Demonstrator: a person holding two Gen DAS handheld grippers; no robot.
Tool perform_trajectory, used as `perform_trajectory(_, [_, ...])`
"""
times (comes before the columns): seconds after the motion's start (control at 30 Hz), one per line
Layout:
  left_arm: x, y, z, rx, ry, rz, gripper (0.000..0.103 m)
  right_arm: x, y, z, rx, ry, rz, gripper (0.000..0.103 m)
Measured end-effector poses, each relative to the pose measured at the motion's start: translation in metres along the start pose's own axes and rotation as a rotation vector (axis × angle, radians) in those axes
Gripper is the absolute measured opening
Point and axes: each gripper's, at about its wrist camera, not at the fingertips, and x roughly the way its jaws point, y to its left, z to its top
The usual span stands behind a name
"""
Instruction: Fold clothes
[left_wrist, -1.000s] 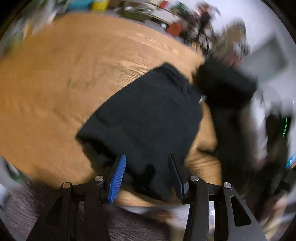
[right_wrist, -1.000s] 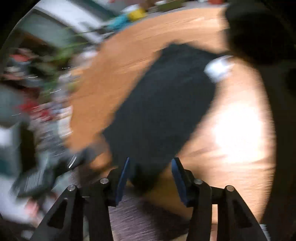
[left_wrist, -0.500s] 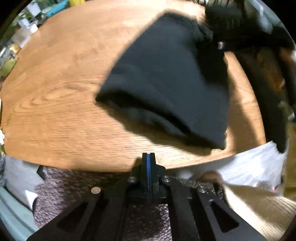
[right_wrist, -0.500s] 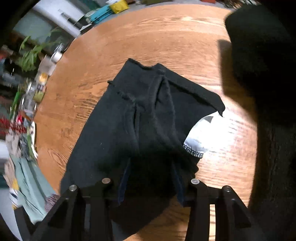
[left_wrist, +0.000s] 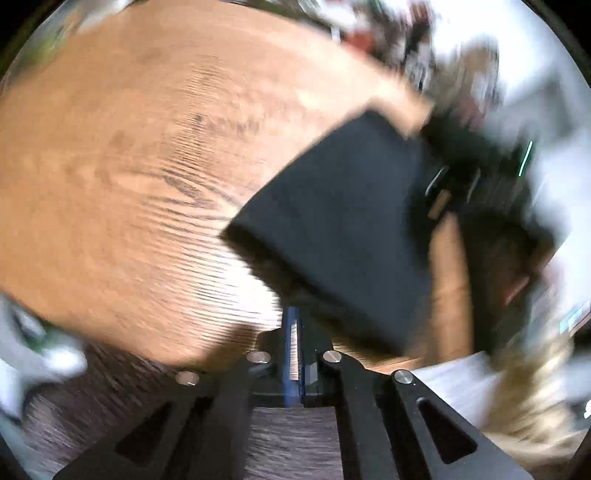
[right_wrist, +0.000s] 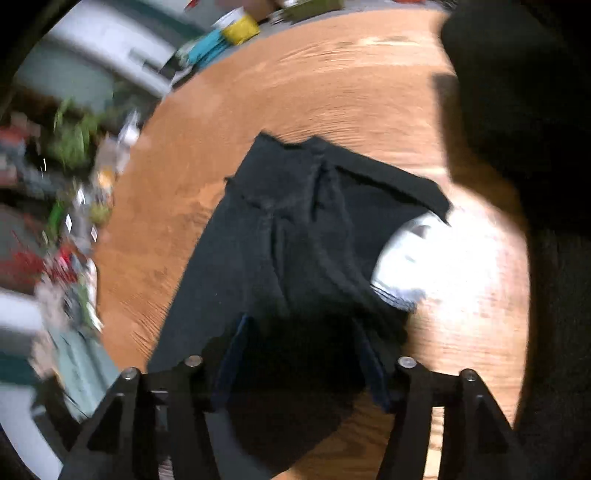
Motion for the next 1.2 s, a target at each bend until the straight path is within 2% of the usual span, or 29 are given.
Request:
perform_trajectory(0.03, [-0.009, 0.009, -0.002, -0.078, -0.048, -0.065, 0.031, -0.005, -0.002, -0.01, 0.021, -0.004, 0.006, 0.057])
perform_trajectory(0.07, [-0.013, 0.015, -0.005, -0.138, -0.079, -0.114, 0.064, -0.01, -0.005, -0.021, 0.041, -0.008, 0.012, 0.059])
perform_trajectory(0.1, [-0.014, 0.02, -0.007, -0.18, -0.094, -0.148, 0.075, -0.015, -0.007, -0.031, 0.062, -0.012, 0.018, 0.06])
perform_trajectory(0.2, [-0.006, 0.027, -0.01, -0.274, -0.094, -0.223, 0.077, -0.021, -0.012, -0.085, 0.134, 0.014, 0.111, 0.064])
perform_trajectory(0.3, [0.012, 0.02, -0.014, -0.331, -0.08, -0.236, 0.077, -0.01, -0.011, -0.118, 0.223, 0.03, 0.156, 0.064])
perform_trajectory(0.4, [0.032, 0.001, -0.014, -0.244, -0.038, -0.257, 0.076, 0.0, -0.006, -0.121, 0.246, 0.024, 0.173, 0.059])
perform_trajectory(0.47, [0.022, -0.018, -0.023, -0.121, -0.039, -0.225, 0.076, 0.006, -0.002, -0.123, 0.261, 0.02, 0.184, 0.054])
perform_trajectory(0.5, [0.016, -0.027, -0.025, -0.027, -0.065, -0.173, 0.07, 0.009, 0.0, -0.124, 0.268, 0.019, 0.189, 0.054])
perform_trajectory(0.53, [0.014, -0.041, -0.028, 0.077, -0.106, -0.094, 0.051, 0.013, 0.002, -0.125, 0.276, 0.017, 0.195, 0.053])
perform_trajectory(0.57, [0.015, -0.061, -0.034, 0.207, -0.157, 0.014, 0.031, 0.003, 0.004, -0.118, 0.248, -0.025, 0.155, 0.053])
perform_trajectory(0.6, [0.019, -0.078, -0.039, 0.323, -0.177, 0.093, 0.023, -0.009, 0.005, -0.111, 0.22, -0.069, 0.12, 0.051])
perform_trajectory(0.63, [0.027, -0.092, -0.044, 0.415, -0.166, 0.134, 0.01, -0.021, 0.003, -0.103, 0.195, -0.104, 0.099, 0.047])
perform_trajectory(0.67, [0.035, -0.106, -0.048, 0.506, -0.154, 0.176, 0.008, -0.029, 0.003, -0.092, 0.162, -0.14, 0.075, 0.041])
perform_trajectory(0.7, [0.043, -0.115, -0.051, 0.567, -0.129, 0.19, 0.007, -0.033, 0.005, -0.078, 0.132, -0.163, 0.052, 0.039])
perform_trajectory(0.77, [0.063, -0.124, -0.054, 0.624, -0.059, 0.193, 0.006, -0.03, 0.007, -0.05, 0.076, -0.148, 0.044, 0.038])
perform_trajectory(0.83, [0.093, -0.126, -0.051, 0.633, 0.028, 0.266, 0.006, -0.019, 0.008, -0.022, 0.039, -0.094, 0.036, 0.038])
perform_trajectory(0.87, [0.101, -0.124, -0.051, 0.638, 0.056, 0.286, 0.005, -0.01, 0.006, -0.012, 0.064, -0.055, 0.024, 0.036])
perform_trajectory(0.97, [0.094, -0.112, -0.06, 0.677, 0.092, 0.308, 0.005, 0.006, 0.002, 0.017, 0.09, -0.019, -0.025, 0.037])
perform_trajectory(1.03, [0.081, -0.101, -0.064, 0.68, 0.148, 0.335, 0.004, 0.01, 0.002, 0.025, 0.078, 0.018, -0.021, 0.039])
perform_trajectory(1.13, [0.06, -0.094, -0.055, 0.634, 0.177, 0.312, 0.003, 0.013, 0.006, 0.03, 0.055, 0.041, -0.004, 0.048])
perform_trajectory(1.2, [0.047, -0.106, -0.047, 0.62, 0.152, 0.198, 0.003, 0.011, 0.013, 0.024, 0.009, 0.018, -0.016, 0.053])
